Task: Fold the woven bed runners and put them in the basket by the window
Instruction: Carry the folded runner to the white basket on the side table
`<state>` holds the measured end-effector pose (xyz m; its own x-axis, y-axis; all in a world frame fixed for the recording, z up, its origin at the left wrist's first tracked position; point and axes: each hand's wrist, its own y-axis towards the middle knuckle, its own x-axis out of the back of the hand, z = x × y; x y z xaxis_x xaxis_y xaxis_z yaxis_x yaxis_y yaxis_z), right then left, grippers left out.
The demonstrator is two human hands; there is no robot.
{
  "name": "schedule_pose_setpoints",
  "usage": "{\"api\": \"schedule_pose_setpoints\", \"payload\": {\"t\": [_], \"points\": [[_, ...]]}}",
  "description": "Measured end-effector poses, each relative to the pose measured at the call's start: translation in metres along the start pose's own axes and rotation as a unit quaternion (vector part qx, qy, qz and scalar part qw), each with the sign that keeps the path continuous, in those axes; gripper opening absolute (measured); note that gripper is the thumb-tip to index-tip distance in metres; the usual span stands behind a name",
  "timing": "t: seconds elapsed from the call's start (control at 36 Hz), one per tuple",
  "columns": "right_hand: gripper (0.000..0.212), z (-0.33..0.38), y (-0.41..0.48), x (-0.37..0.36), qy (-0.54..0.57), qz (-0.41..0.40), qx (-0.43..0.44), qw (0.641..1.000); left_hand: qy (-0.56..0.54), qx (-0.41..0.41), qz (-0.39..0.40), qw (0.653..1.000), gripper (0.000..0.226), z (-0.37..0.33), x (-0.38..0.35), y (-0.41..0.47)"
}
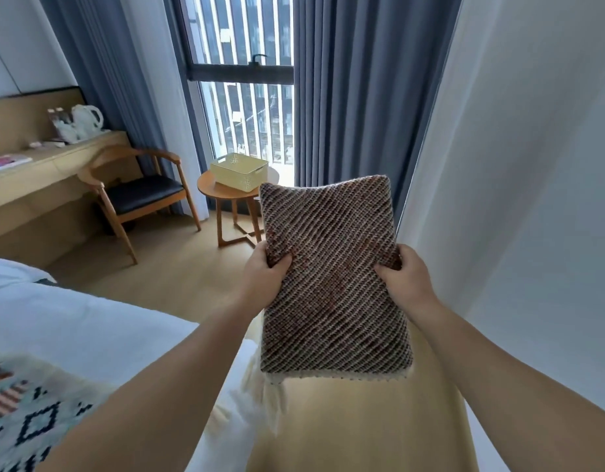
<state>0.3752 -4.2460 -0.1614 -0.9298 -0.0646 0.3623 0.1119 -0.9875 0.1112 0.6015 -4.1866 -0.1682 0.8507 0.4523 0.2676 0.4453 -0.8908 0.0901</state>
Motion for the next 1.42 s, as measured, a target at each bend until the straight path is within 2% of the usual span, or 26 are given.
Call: {"api": "schedule_pose_setpoints", "payload": {"t": [0.22,0.44,0.75,1.06,1.17,1.42], "points": [[0.028,0.007,0.133,-0.044,0.01,-0.038,-0.011,0.999,-0.012,-0.006,0.036,0.999,0.025,-0.001,-0.004,0.148],[0.025,-0.001,0.237,-0.079,0.013,-0.041,-0.014,0.999,-0.05,0.003,0.048,0.998,0.028,0.009,-0.012,0.248],[0.019,-0.031,0.414,-0.125,0.022,0.02,0.011,1.0,-0.036,0.013,0.0,0.999,0.025,0.03,-0.048,0.4],[0.02,-0.035,0.615,-0.131,0.04,0.097,0.029,0.994,-0.079,0.052,-0.078,0.992,0.036,0.018,-0.109,0.554],[0.023,-0.032,0.66,-0.141,0.039,0.109,0.038,0.993,-0.094,0.071,-0.09,0.989,0.046,0.015,-0.12,0.594],[0.027,-0.034,0.758,-0.181,0.034,0.129,0.041,0.99,-0.104,0.07,-0.109,0.986,0.043,0.032,-0.121,0.695]]}}
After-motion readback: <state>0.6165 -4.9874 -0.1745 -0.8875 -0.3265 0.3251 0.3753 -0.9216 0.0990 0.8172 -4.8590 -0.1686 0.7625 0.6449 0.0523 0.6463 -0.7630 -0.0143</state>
